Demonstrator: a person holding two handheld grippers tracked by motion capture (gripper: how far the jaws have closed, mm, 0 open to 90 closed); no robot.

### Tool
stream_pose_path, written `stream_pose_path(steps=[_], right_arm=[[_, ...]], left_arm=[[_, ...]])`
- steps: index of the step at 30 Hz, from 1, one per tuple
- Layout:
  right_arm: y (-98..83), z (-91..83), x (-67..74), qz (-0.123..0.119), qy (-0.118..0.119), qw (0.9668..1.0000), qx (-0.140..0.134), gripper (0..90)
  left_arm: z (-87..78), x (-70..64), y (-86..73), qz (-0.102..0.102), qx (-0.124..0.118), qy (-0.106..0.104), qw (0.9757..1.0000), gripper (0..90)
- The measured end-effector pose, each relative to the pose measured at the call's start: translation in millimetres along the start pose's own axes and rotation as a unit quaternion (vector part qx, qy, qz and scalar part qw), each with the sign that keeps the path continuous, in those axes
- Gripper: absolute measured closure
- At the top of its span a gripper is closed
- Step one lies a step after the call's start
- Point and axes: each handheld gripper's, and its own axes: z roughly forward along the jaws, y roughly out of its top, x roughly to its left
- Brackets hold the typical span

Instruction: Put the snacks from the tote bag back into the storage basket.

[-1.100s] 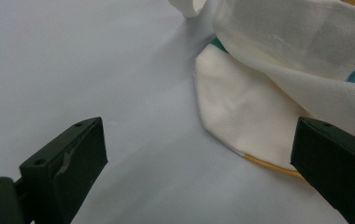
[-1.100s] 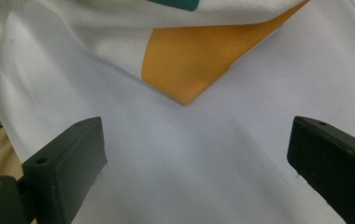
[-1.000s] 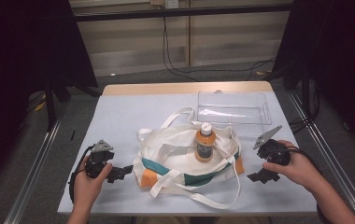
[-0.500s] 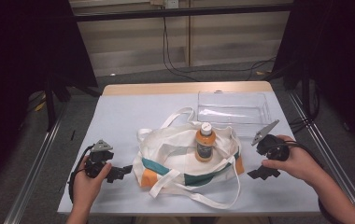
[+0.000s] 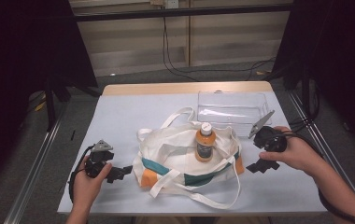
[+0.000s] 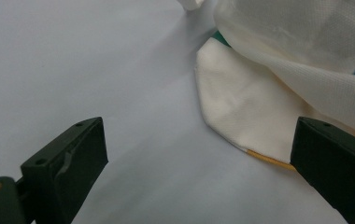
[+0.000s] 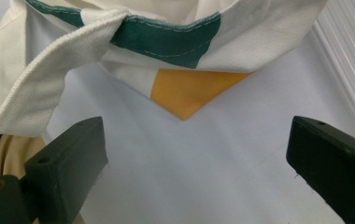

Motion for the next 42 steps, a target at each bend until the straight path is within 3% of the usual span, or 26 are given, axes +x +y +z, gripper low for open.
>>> stream_pose_path(steps=[30,33,36,37,42], right_arm=[[34.8,-31.6,-3.6,-0.022,-0.008,0.9995,0.020,5.3],[39.5,-33.4,-3.8,-0.022,-0.004,0.9996,0.018,5.4],[44.3,-33.5,-2.7,-0.019,-0.004,0.9996,0.019,5.6],[45.5,-33.6,-3.7,-0.028,-0.002,0.9994,0.020,5.6],[53.1,-34.8,-3.0,-0.036,-0.005,0.9989,0.029,5.7]], left_arm=[[0.9,-2.1,1.8,0.008,0.002,-0.003,1.0000,4.0],[-0.2,-0.7,2.0,0.019,0.012,-0.003,0.9997,4.1],[-0.2,-0.6,1.9,0.018,0.011,-0.005,0.9998,4.1],[0.4,-1.6,1.7,0.009,0.007,-0.007,0.9999,4.1],[0.3,-1.2,1.5,0.009,0.005,-0.005,0.9999,4.2]])
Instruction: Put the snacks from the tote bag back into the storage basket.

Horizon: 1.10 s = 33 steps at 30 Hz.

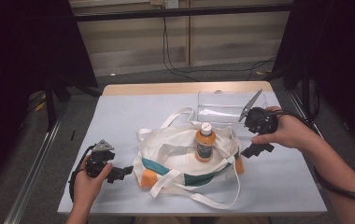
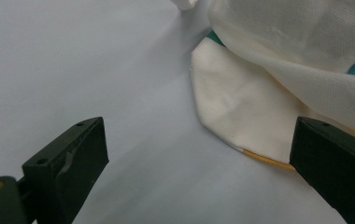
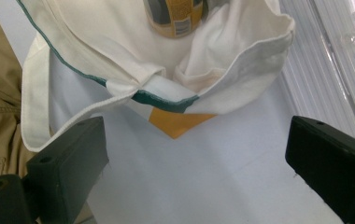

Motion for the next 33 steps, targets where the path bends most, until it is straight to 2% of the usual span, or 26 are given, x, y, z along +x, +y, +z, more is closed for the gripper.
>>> stream_pose_path(steps=[5,6,10,20,25,33], right_arm=[[7.2,-0.4,0.4,-0.004,-0.002,1.0000,0.000,5.8],[8.8,-0.4,0.3,-0.003,-0.002,1.0000,0.001,5.8],[16.0,-0.5,-0.2,-0.009,-0.005,0.9999,0.003,5.9],[35.6,0.2,2.8,-0.024,-0.005,0.9997,-0.001,6.2],[43.8,3.9,5.1,-0.031,-0.003,0.9995,0.002,6.4],[54.9,10.8,6.4,-0.041,-0.001,0.9992,0.006,6.6]], left_arm=[[-0.7,1.3,0.6,0.006,0.015,-0.004,0.9999,4.2],[-0.2,0.6,0.4,-0.001,0.012,-0.004,0.9999,4.3],[-0.8,0.9,0.4,-0.003,0.010,-0.005,0.9999,4.4],[-1.9,1.1,-0.1,-0.001,0.009,-0.006,0.9999,4.4],[-1.0,0.4,-0.3,-0.001,0.003,-0.004,1.0000,4.4],[-1.4,0.3,0.0,0.001,0.005,-0.004,1.0000,4.4]])
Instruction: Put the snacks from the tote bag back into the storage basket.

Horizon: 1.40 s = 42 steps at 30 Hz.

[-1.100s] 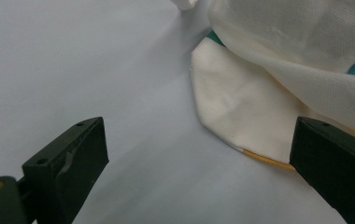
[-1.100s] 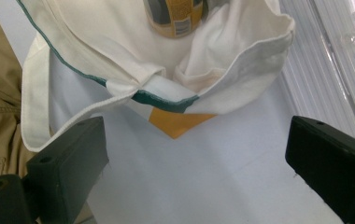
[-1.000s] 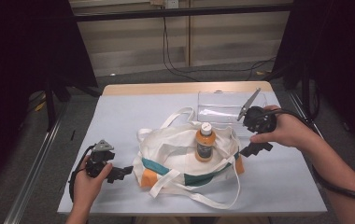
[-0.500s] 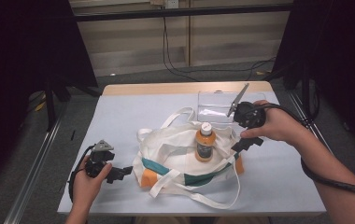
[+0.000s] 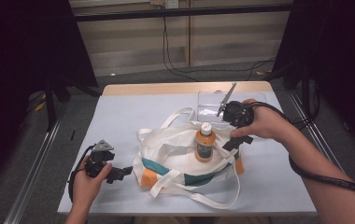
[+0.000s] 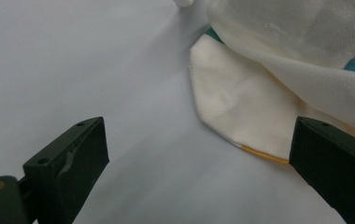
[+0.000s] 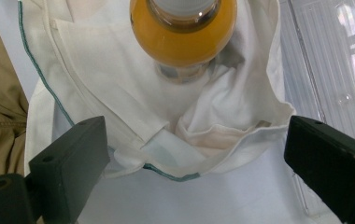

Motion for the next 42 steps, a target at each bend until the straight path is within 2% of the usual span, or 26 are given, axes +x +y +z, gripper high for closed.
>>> stream_pose_path(steps=[25,27,28,33,35,42], right_arm=[[31.5,24.3,0.9,-0.020,0.006,0.9997,0.013,7.9],[34.0,25.5,1.9,-0.015,0.008,0.9998,0.015,8.1],[35.9,28.1,0.9,-0.025,0.009,0.9996,0.014,8.2],[40.0,31.9,2.3,-0.017,0.009,0.9997,0.018,8.4],[41.7,33.5,1.3,-0.024,0.010,0.9995,0.017,8.8],[46.4,37.2,1.7,-0.024,0.012,0.9994,0.022,9.7]], left_arm=[[-0.5,-0.9,1.5,0.006,0.008,-0.004,0.9999,4.5],[-0.4,-0.9,1.6,0.006,0.008,-0.004,0.9999,4.5],[-0.3,-1.0,1.5,0.006,0.008,-0.005,0.9999,4.5],[-0.3,-0.8,1.5,0.005,0.008,-0.005,0.9999,4.5],[-0.5,-0.9,1.5,0.006,0.008,-0.005,0.9999,4.5],[-0.2,-1.1,1.3,0.005,0.009,-0.006,0.9999,4.5]])
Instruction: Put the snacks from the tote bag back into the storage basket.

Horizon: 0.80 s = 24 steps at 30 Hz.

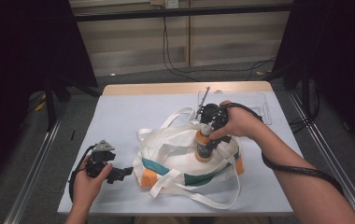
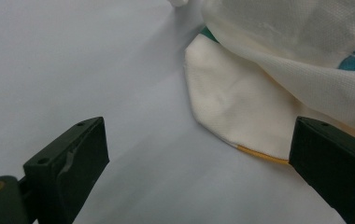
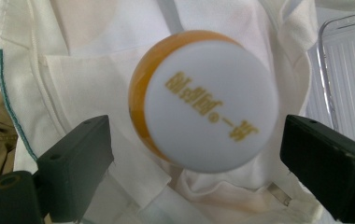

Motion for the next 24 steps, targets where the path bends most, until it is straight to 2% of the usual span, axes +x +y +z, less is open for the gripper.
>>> stream_pose_path(steps=[2,3,7,9,10,13,16,17,18,22,24], right_arm=[[1.7,1.0,0.7,0.006,-0.001,1.0000,-0.003,10.7],[2.2,1.3,-0.2,-0.001,0.000,1.0000,-0.003,11.4],[5.4,3.0,0.2,0.003,0.003,1.0000,0.000,13.7],[7.1,4.5,-0.5,-0.006,0.005,1.0000,-0.004,15.0],[8.4,4.6,0.5,-0.001,0.006,1.0000,-0.001,15.9],[11.1,7.2,0.1,-0.009,0.007,0.9999,-0.004,17.9],[14.0,8.4,1.1,0.000,0.007,1.0000,0.003,20.1],[14.8,9.4,0.1,-0.009,0.007,0.9999,-0.001,20.4],[16.2,9.2,1.4,-0.002,0.006,1.0000,0.002,21.4],[19.4,10.8,0.8,-0.013,0.008,0.9999,0.002,23.5],[20.7,11.6,1.4,-0.009,0.007,0.9999,0.005,24.9]], left_arm=[[0.0,0.0,0.0,0.000,0.000,0.000,1.0000,4.5],[0.2,0.0,-0.1,-0.001,0.000,0.000,1.0000,4.5],[1.2,-0.3,-0.4,-0.001,-0.001,0.000,1.0000,4.5],[1.1,-0.3,-0.2,-0.001,-0.001,0.001,1.0000,4.5],[0.7,-0.2,0.0,0.000,0.001,0.000,1.0000,4.5],[0.3,-0.4,0.2,0.000,0.002,0.000,1.0000,4.5],[-0.2,0.0,0.3,0.001,0.001,0.002,1.0000,4.5],[-0.2,0.2,0.3,0.001,0.000,0.003,1.0000,4.5],[0.1,0.1,0.1,0.000,0.000,0.002,1.0000,4.5],[0.5,0.0,-0.5,0.001,0.001,0.003,1.0000,4.5],[0.3,-0.3,-0.6,0.001,0.002,0.002,1.0000,4.5]])
